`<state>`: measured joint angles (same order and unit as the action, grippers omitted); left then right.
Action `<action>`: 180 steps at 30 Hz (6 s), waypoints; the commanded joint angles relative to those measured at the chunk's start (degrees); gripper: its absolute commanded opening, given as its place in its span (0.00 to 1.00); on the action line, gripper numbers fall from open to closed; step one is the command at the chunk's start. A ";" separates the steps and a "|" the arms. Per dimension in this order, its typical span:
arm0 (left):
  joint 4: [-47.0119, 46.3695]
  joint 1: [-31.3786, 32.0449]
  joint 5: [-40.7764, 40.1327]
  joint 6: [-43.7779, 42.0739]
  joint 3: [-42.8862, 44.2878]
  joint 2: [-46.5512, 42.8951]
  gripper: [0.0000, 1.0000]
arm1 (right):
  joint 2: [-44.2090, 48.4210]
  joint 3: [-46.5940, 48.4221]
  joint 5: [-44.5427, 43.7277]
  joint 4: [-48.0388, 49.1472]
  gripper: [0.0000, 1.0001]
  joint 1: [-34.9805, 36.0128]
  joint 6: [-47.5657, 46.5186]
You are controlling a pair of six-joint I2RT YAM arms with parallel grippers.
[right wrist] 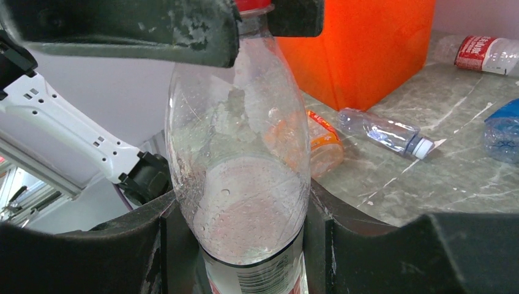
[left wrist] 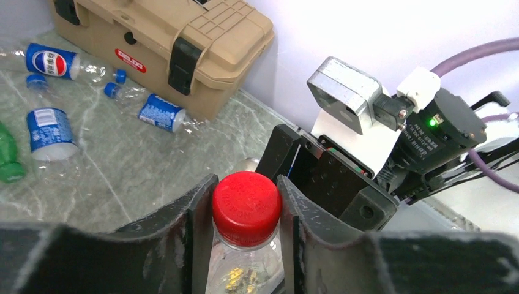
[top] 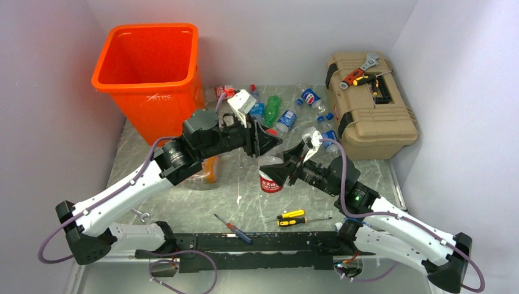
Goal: Put the plastic bottles in the bin
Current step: Place the plastic bottle in the trash bin, then pick up the plastic bottle at the center of the board.
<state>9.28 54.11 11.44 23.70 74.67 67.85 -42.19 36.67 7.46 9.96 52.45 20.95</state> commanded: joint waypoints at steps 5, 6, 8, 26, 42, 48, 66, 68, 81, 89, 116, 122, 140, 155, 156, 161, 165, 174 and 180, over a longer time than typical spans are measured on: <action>-0.09 0.22 2.48 -0.43 1.70 0.57 0.00 | 0.47 1.51 -1.31 1.51 0.49 0.46 -0.62; 0.17 0.21 2.22 -0.57 1.84 0.49 0.00 | 0.45 1.64 -1.42 1.23 0.57 0.46 -0.38; 0.45 0.25 1.70 -1.24 1.70 -0.02 0.00 | 0.36 2.15 -1.69 0.20 0.79 0.46 0.27; 9.54 0.13 -33.13 -37.28 26.00 -3.30 0.00 | 7.32 7.76 -12.52 -20.77 1.00 0.46 4.28; -29.50 -3.55 -36.41 -74.45 31.60 3.21 0.00 | 12.01 -11.25 -16.77 -15.17 1.00 0.46 11.18; -5.55 -21.47 -35.24 -52.97 45.98 12.27 0.00 | 12.58 -12.19 -14.69 -15.48 1.00 0.46 11.79; 0.24 -49.55 -28.38 -14.75 36.83 26.09 0.00 | 22.01 -13.20 -17.21 -21.76 1.00 0.46 9.81; 2.33 -50.36 -27.54 -12.28 37.01 28.13 0.00 | 21.62 -13.28 -16.80 -21.42 1.00 0.46 9.57; 9.07 -51.04 -32.71 -14.54 36.21 35.69 0.00 | 19.37 -13.39 -17.68 -21.51 1.00 0.46 8.67; 9.46 -53.48 -30.76 -9.36 33.50 33.28 0.17 | 20.30 -12.99 -17.82 -22.42 1.00 0.46 8.76; 29.20 -20.15 -13.27 -18.75 18.12 -0.07 0.99 | 2.54 -3.81 -19.53 -24.56 0.98 0.46 4.90; 27.94 -19.68 -10.48 -15.19 -1.97 -7.11 0.99 | -11.43 -0.77 -19.08 -23.87 0.96 0.55 6.77; 18.14 -19.67 -13.64 -5.33 -23.86 -16.74 0.99 | -9.23 12.66 -52.26 -66.62 1.00 -4.97 44.72; 19.25 -19.65 -12.01 -3.23 -23.49 -16.85 0.99 | 0.89 1.10 -36.38 -81.51 1.00 -9.98 87.71; 19.15 -19.68 -11.97 -3.23 -23.63 -16.91 0.99 | -0.20 1.07 -36.09 -81.52 1.00 -9.96 88.48; 19.35 -19.70 -11.26 -3.22 -23.53 -16.63 0.99 | -5.23 -0.04 -36.70 -81.03 1.00 -9.99 93.27; 19.49 -19.65 -11.27 -3.27 -23.50 -16.68 0.99 | -5.94 -1.25 -38.78 -79.89 1.00 -10.37 97.19; 19.70 -19.66 -11.34 -3.40 -23.67 -16.88 0.99 | -8.23 -3.77 -41.04 -69.74 1.00 -17.07 89.37; 20.20 -19.68 -11.27 -3.49 -23.35 -16.18 0.99 | -11.50 -5.55 -38.68 -62.84 1.00 -20.48 84.19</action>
<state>29.85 34.22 -0.82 19.40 50.85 51.96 -52.60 32.27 -32.27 -59.31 33.61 109.89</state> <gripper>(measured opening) 0.995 0.997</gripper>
